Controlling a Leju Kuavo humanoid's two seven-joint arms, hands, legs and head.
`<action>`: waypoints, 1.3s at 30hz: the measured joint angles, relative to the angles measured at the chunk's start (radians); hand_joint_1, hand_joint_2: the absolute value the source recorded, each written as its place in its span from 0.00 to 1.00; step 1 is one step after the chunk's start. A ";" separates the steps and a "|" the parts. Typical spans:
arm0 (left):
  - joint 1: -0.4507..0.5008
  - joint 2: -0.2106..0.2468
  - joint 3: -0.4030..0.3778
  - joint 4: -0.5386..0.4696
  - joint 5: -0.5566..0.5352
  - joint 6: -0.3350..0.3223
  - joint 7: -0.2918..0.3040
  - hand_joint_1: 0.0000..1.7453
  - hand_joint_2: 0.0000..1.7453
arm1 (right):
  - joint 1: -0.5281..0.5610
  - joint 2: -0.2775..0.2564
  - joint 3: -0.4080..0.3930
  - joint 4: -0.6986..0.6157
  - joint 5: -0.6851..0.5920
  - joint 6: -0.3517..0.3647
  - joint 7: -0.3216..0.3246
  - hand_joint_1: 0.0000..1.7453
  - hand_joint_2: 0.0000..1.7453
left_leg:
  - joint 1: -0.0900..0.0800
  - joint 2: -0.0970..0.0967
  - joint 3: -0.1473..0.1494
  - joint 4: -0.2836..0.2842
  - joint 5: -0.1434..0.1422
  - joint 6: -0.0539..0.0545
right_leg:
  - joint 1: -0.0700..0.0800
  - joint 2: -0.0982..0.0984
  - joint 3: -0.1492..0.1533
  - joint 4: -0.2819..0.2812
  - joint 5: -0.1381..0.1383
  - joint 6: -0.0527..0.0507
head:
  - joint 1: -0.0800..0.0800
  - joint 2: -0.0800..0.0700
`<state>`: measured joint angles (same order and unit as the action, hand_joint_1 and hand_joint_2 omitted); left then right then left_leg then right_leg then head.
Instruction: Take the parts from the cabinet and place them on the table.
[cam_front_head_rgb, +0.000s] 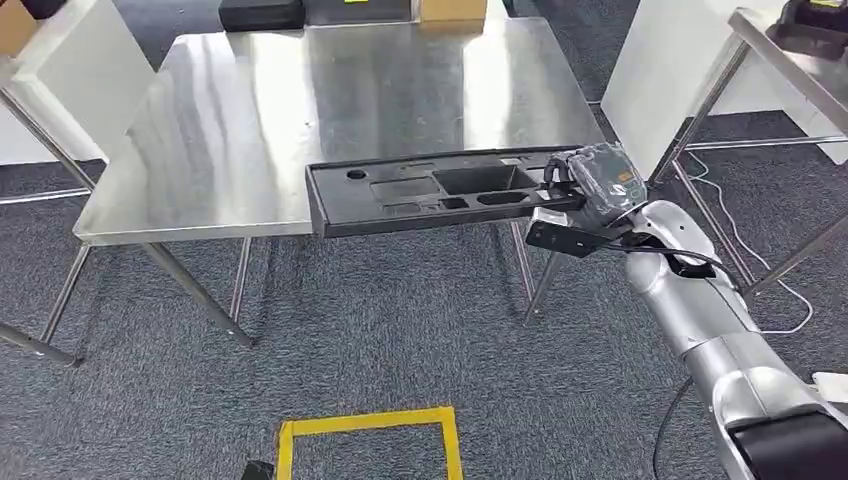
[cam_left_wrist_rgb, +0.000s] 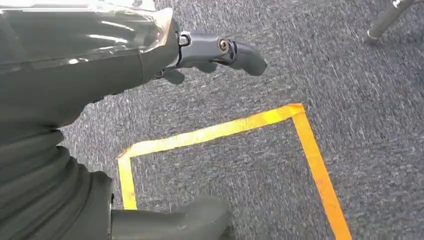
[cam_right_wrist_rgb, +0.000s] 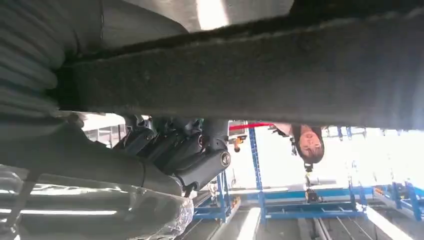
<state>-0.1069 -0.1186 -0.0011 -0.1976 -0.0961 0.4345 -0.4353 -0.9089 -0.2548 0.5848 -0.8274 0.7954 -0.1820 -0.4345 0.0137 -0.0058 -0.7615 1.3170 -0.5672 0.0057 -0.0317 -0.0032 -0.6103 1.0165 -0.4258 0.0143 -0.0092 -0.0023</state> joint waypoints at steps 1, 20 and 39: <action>0.000 0.000 0.000 0.000 0.000 -0.002 0.000 0.00 1.00 | 0.001 0.001 0.003 0.000 0.005 0.000 0.000 0.93 1.00 | 0.002 0.002 -0.004 0.000 0.014 -0.001 | -0.001 0.000 0.000 0.000 0.000 0.000 | 0.000 0.000; -0.005 0.000 0.001 -0.003 -0.008 -0.003 0.001 0.00 1.00 | -0.013 0.008 0.016 0.003 0.030 0.006 0.003 0.93 1.00 | -0.022 -0.049 0.129 -0.292 0.154 0.060 | 0.016 0.031 -0.008 0.022 -0.014 0.043 | 0.003 0.000; 0.004 -0.001 0.001 -0.003 -0.007 0.010 0.007 0.00 1.00 | -0.021 0.046 0.021 0.011 0.031 0.005 0.000 0.93 1.00 | 0.015 0.024 0.114 -0.282 0.156 -0.005 | 0.007 -0.048 0.027 -0.010 -0.025 0.045 | -0.003 0.000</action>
<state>-0.1025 -0.1198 0.0000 -0.2003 -0.1034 0.4440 -0.4284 -0.9294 -0.2087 0.6062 -0.8160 0.8259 -0.1766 -0.4349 0.0286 0.0182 -0.6471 1.0346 -0.4108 0.0004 -0.0250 -0.0510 -0.5832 1.0070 -0.4504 0.0590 -0.0118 -0.0023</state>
